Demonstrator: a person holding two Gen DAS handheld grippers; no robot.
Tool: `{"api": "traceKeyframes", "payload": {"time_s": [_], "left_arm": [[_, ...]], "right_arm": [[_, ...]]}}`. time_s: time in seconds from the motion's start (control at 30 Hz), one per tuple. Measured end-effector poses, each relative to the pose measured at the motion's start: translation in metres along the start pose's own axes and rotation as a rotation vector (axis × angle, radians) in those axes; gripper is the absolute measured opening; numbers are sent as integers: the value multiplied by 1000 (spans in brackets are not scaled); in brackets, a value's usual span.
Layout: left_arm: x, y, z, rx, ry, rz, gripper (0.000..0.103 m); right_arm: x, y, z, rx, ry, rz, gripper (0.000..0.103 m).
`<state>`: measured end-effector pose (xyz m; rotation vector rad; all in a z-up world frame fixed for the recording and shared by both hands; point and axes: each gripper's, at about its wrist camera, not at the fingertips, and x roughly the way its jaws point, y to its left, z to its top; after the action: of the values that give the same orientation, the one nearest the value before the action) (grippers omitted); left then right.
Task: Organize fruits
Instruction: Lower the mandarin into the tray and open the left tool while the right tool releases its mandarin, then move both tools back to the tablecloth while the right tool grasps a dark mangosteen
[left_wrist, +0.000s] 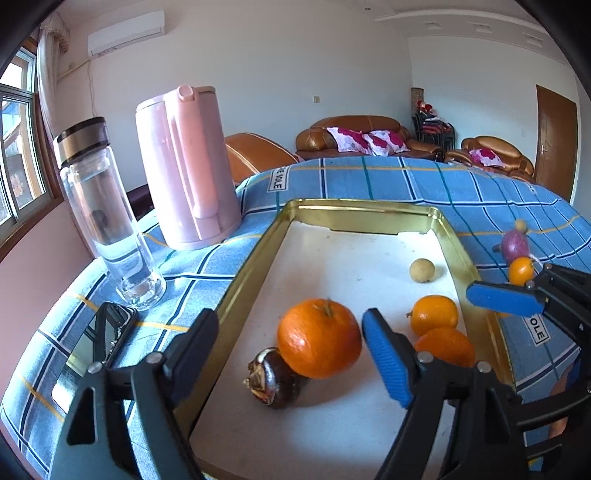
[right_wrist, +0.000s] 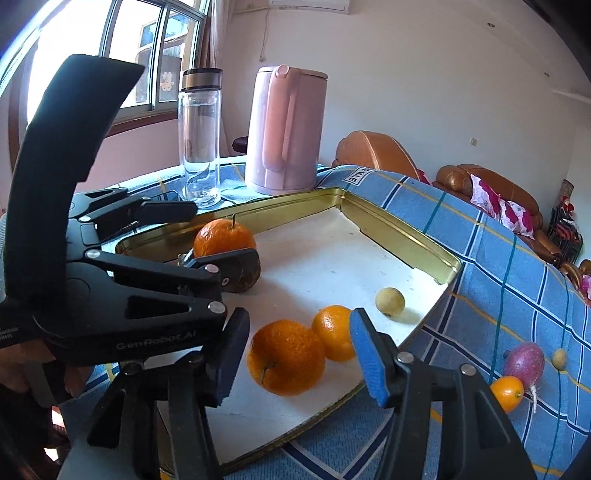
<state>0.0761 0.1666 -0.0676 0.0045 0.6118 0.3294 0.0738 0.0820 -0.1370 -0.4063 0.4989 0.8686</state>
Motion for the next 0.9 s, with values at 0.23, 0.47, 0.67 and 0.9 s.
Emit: {"api": "traceKeyframes", "payload": {"time_s": [0.23, 0.47, 0.67, 0.9], "left_arm": [[-30, -18, 9, -35, -94, -119, 99], [-46, -61, 14, 8, -107, -237, 103], [-51, -103, 13, 77, -101, -294, 103], [-61, -143, 11, 180, -111, -317, 103]], "right_arm": [[-45, -31, -17, 73, -57, -92, 62], [-107, -89, -64, 192, -25, -279, 65], [-158, -146, -122, 331, 64, -467, 65], [-182, -189, -172, 475, 147, -511, 66]]}}
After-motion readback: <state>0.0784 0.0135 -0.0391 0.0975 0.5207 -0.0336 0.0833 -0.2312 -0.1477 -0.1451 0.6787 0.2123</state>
